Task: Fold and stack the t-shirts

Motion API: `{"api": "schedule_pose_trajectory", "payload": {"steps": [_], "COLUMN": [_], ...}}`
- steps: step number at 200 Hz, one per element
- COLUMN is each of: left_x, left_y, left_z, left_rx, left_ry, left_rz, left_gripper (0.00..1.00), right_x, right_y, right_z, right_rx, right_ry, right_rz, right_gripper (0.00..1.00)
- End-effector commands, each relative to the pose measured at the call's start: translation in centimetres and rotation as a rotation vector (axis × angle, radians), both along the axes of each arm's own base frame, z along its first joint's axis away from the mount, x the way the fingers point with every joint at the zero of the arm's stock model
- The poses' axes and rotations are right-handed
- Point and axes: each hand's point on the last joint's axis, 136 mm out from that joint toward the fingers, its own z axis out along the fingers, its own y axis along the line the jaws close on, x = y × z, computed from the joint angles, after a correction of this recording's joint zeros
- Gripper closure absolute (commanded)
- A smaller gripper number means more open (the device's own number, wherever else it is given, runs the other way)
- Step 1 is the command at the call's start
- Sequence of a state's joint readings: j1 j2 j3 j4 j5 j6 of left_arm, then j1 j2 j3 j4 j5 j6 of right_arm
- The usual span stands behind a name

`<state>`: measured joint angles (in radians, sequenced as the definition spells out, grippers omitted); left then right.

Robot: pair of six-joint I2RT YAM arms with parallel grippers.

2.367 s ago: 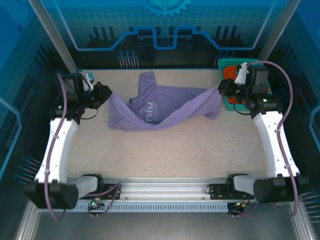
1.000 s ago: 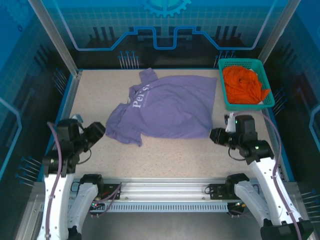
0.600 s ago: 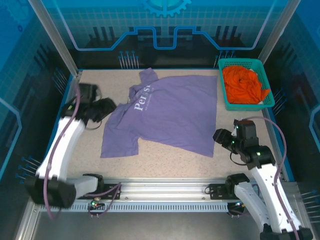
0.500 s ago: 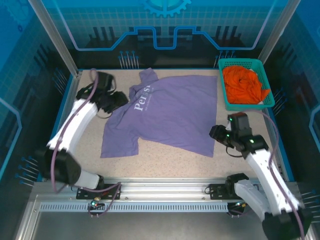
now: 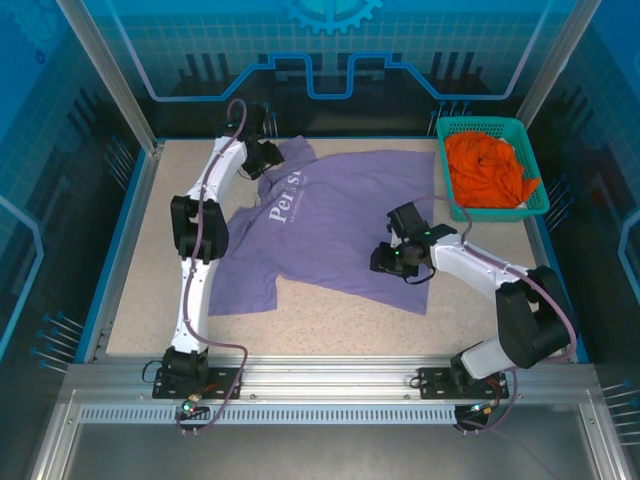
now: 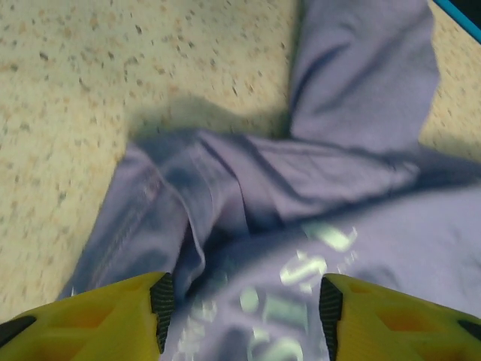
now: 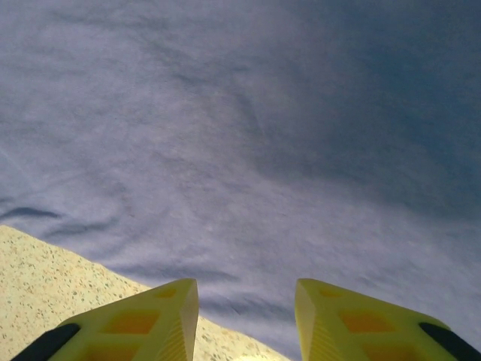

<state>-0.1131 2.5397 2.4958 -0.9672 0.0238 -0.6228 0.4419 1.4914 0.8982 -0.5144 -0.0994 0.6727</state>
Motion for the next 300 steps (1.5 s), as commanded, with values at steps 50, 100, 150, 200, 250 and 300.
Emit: {"api": "schedule_pose_trajectory", "payload": {"steps": [50, 100, 150, 200, 250, 300], "left_x": [1.5, 2.5, 2.3, 2.1, 1.8, 1.1], "left_y": [1.4, 0.0, 1.3, 3.3, 9.3, 16.6], "left_z": [-4.7, -5.6, -7.6, -8.6, -6.1, -4.7], "left_rx": [-0.152, -0.248, -0.209, -0.159, -0.052, 0.022], "left_ry": [0.048, 0.033, 0.058, 0.066, 0.005, -0.014], "left_rz": [0.069, 0.061, 0.105, 0.139, 0.206, 0.274], "left_gripper": [0.51, 0.55, 0.74, 1.0, 1.0, 1.0], "right_x": [-0.1, -0.4, -1.2, -1.8, -4.0, -5.5], "right_y": [1.6, 1.6, 0.6, -1.0, -3.1, -4.2], "right_z": [-2.1, -2.7, -4.1, -4.4, -6.0, -6.8], "right_rx": [0.009, -0.009, -0.061, -0.088, -0.105, -0.086], "right_ry": [0.054, 0.064, 0.124, 0.156, 0.25, 0.305], "right_rz": [0.031, 0.035, 0.012, -0.041, -0.077, -0.097], "right_gripper": [0.6, 0.62, 0.63, 0.62, 0.62, 0.61]}}
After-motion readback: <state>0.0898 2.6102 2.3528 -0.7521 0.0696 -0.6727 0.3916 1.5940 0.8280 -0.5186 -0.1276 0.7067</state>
